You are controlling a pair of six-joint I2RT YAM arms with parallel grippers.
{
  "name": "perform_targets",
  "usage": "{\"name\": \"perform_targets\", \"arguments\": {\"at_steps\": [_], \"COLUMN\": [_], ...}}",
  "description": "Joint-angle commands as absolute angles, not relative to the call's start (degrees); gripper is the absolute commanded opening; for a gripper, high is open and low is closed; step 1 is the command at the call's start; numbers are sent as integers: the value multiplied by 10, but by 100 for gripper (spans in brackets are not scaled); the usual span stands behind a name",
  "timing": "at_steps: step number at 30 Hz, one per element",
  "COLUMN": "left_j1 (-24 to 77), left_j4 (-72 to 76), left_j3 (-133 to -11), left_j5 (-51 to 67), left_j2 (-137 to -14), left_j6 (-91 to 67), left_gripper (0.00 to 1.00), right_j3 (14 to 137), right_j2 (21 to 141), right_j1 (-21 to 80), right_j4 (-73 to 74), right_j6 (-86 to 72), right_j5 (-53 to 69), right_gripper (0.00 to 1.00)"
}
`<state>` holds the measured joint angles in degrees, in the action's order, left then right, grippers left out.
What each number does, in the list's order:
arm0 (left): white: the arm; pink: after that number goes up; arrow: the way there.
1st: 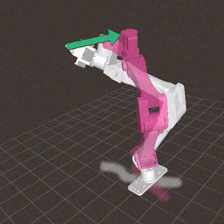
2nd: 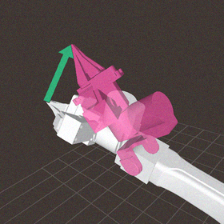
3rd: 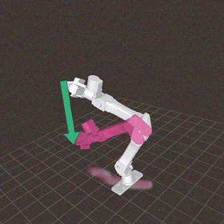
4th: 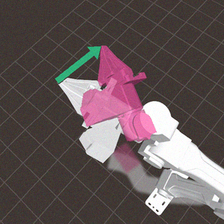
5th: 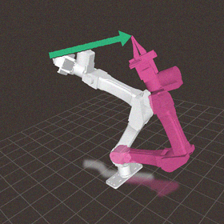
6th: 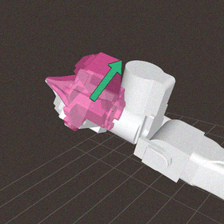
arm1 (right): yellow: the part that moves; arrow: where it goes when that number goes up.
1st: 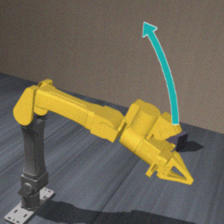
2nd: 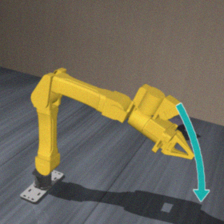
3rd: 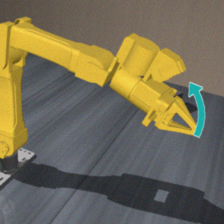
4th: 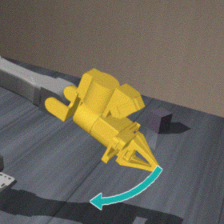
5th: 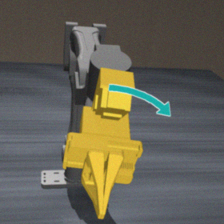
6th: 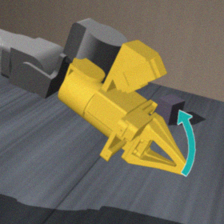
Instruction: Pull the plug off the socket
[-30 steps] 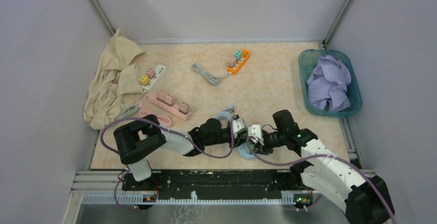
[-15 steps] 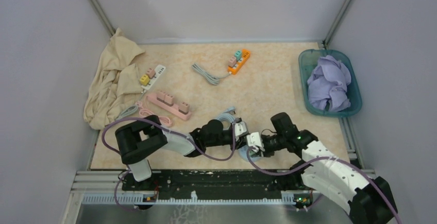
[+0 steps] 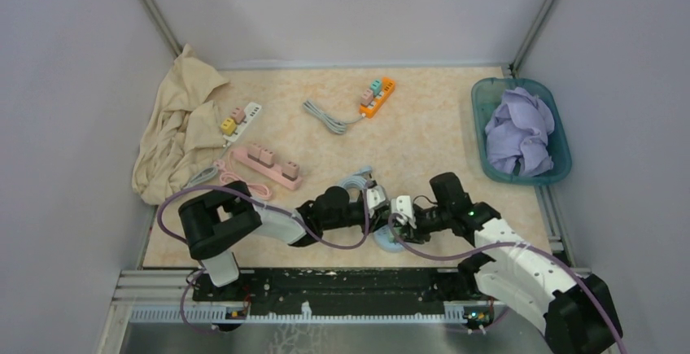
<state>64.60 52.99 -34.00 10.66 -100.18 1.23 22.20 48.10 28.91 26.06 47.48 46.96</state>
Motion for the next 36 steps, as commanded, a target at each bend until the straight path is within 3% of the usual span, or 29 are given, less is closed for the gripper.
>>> {"name": "perform_targets", "arguments": {"at_steps": [1, 10, 19, 23, 32, 36], "left_j1": [664, 663, 663, 664, 661, 660], "left_j4": [424, 423, 415, 410, 404, 405], "left_j3": [-312, -315, -315, -310, -310, -309], "left_j5": [123, 123, 115, 99, 77, 69], "left_j2": [-1025, -1027, -1021, -1015, -1005, -1006], "left_j6": [40, 43, 42, 33, 6, -2], "left_gripper": [1, 1, 0, 1, 1, 1], "right_j3": [294, 267, 268, 298, 374, 390], "right_j2": [464, 390, 425, 426, 438, 462], "right_j1": [249, 261, 301, 293, 142, 71], "right_j4": [238, 349, 221, 285, 473, 429], "right_j6": [521, 680, 510, 543, 630, 547], "right_j5": [462, 470, 510, 501, 515, 517], "right_gripper": [0, 0, 0, 0, 0, 0]}}
